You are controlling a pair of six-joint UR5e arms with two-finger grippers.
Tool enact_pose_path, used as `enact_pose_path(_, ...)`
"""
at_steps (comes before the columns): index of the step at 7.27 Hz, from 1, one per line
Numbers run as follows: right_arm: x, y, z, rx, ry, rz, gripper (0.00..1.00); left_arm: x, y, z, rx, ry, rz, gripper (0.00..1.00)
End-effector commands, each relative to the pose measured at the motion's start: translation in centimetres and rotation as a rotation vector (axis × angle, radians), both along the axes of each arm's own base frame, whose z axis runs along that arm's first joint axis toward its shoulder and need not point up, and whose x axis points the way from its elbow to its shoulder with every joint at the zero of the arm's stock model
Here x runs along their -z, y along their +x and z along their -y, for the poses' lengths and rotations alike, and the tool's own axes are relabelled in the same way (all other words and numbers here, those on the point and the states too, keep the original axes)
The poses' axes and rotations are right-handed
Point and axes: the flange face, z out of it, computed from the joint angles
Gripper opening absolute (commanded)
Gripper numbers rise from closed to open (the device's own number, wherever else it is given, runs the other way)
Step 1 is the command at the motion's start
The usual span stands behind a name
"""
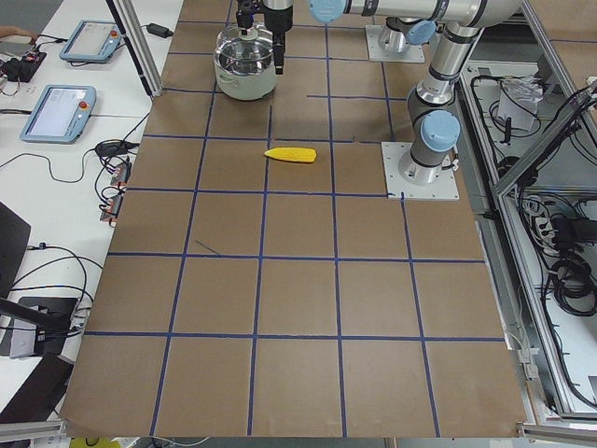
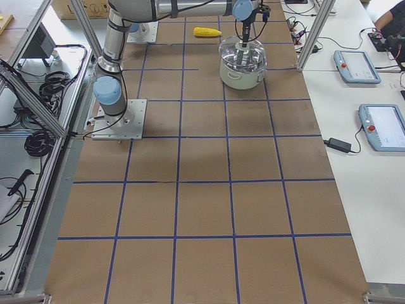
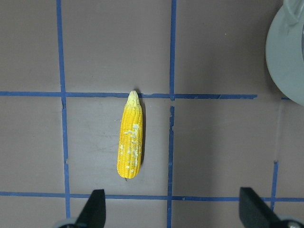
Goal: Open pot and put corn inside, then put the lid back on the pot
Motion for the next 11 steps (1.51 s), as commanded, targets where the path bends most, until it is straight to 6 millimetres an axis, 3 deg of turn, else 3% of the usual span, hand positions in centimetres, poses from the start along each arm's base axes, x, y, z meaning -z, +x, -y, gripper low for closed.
enact_pose_path(1,-5.2,-4.2,-1.8,0.015,-0.007,-0.001,0.46,4.1,1.6,-0.6,0.028,0.089,-0.011,1.00)
enact_pose_path(3,-9.2,-12.8,-3.7,0.016,0.037,-0.009,0.45,10.8,6.6,-1.2,-0.012,0.205,-0.049,1.00)
enact_pose_path(4,-9.0,-15.4,-4.3,0.014,0.075,-0.009,0.44,13.7,7.4,-0.9,-0.024,0.205,-0.053,1.00)
enact_pose_path(6,-8.3,-15.3,-5.9,0.008,0.100,-0.010,0.42,20.7,7.6,-1.0,-0.012,0.266,-0.062,1.00)
enact_pose_path(8,-6.7,-15.3,-8.1,0.010,0.123,-0.010,0.42,24.8,7.0,-1.9,0.034,0.233,-0.060,1.00)
enact_pose_path(11,-6.9,-15.6,-7.9,0.011,0.101,-0.009,0.42,31.2,6.9,-4.0,0.102,0.129,-0.047,1.00)
